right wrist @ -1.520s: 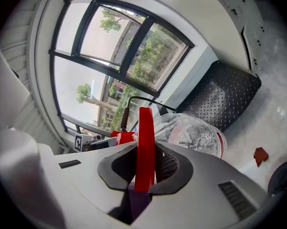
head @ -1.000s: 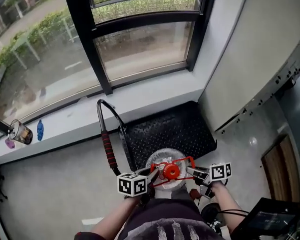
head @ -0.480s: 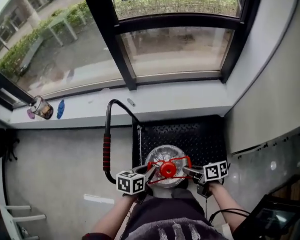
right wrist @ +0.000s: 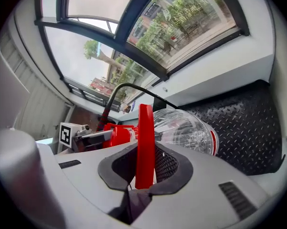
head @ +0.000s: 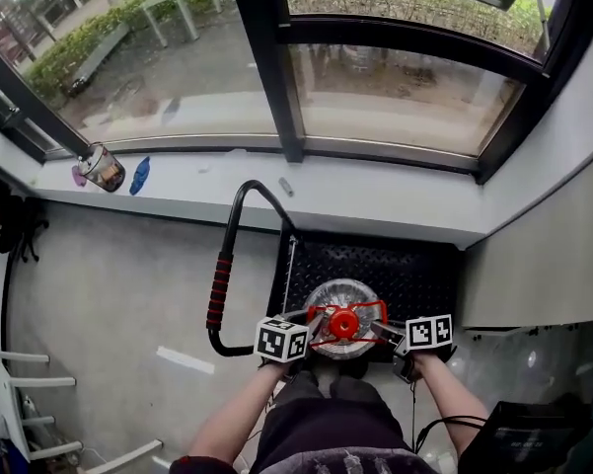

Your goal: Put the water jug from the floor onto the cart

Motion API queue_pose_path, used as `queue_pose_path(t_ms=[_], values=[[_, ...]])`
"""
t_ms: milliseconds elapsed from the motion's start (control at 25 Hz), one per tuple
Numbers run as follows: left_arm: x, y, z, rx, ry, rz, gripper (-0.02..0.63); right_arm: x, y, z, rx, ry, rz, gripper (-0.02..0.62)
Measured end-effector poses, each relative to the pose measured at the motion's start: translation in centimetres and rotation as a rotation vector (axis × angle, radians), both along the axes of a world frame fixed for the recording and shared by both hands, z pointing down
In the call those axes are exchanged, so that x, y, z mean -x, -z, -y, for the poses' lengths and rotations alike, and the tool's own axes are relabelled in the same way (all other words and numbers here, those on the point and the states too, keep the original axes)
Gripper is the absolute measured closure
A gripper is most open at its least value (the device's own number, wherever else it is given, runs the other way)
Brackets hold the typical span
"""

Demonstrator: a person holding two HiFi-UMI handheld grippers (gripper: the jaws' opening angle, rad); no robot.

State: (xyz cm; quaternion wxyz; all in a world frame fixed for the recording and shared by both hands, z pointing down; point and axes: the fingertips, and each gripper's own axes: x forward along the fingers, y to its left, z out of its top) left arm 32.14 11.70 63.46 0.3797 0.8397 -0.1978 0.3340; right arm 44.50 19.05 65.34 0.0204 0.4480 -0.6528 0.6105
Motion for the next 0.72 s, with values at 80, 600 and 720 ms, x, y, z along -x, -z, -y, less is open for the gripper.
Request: queue_pose_path(t_ms=[80, 600, 720], values=[[-0.2, -1.7, 0.4, 0.016, -0.013, 0.024, 0.557, -0.2, -1.7, 0.3, 0.034, -0.005, -0.019, 0.548], [-1.6, -9.0, 3.9, 0.053, -0.096, 0.068, 0.558, -1.1, -9.5, 2.0, 0.155, -0.055, -0.095, 0.548], [-1.3, -9.3, 4.9, 0.059, -0.100, 0.070, 0.559, -1.1, -10.2, 2.6, 0.151, -0.043, -0.077, 0.548]])
